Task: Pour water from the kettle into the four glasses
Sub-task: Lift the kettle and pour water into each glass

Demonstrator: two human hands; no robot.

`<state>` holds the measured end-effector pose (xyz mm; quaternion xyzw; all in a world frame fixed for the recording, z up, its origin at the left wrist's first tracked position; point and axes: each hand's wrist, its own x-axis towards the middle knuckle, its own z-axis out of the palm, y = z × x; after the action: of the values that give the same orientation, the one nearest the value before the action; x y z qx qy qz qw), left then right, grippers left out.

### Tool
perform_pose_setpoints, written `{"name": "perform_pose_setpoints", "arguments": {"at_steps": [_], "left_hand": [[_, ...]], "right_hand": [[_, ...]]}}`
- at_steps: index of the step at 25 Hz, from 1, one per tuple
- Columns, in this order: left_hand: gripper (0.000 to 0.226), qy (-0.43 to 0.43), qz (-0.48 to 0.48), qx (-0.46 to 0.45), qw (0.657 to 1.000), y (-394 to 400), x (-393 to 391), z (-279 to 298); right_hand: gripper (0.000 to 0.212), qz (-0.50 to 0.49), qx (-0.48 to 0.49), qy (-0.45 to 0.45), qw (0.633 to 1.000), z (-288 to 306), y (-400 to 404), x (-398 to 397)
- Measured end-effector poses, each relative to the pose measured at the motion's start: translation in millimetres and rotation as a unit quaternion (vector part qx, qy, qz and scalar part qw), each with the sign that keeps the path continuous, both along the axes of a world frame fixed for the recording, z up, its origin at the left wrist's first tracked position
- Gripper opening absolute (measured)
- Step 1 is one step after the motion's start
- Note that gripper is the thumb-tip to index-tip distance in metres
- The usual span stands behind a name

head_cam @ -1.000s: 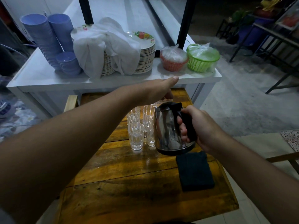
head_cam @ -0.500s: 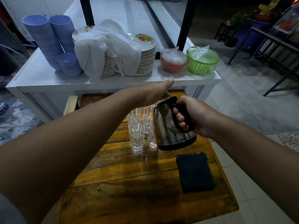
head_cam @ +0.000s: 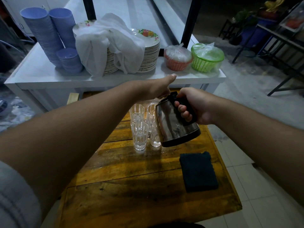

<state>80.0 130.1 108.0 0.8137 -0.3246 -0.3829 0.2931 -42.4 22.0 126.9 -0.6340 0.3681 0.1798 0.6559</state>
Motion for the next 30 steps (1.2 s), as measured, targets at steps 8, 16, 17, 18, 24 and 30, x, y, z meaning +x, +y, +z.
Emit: {"name": "perform_pose_setpoints", "arguments": {"at_steps": [8,16,17,18,24,30], "left_hand": [[0.093,0.034,0.009,-0.019,0.999,0.6,4.6,-9.2],[0.106,0.042,0.026,-0.029,0.998,-1.7,13.3,-23.6],[0.11,0.047,0.028,-0.029,0.998,-1.5,14.7,-25.2],[0.112,0.049,0.028,-0.027,0.998,-0.9,15.8,-25.9],[0.1,0.037,0.03,-0.04,0.998,-1.5,15.9,-22.0],[0.103,0.061,0.034,-0.053,0.996,0.8,20.3,-26.1]], "right_hand": [[0.04,0.024,-0.011,0.019,0.999,3.4,0.2,8.2],[0.04,0.04,-0.018,0.031,0.999,3.2,-0.6,20.6],[0.04,0.043,-0.021,0.033,0.998,3.5,-0.9,22.0],[0.039,0.047,-0.023,0.034,0.998,4.0,-1.0,23.6],[0.039,0.058,-0.031,0.042,0.997,8.2,-6.0,30.8],[0.038,0.074,-0.035,0.056,0.995,13.7,-9.1,37.5]]}}
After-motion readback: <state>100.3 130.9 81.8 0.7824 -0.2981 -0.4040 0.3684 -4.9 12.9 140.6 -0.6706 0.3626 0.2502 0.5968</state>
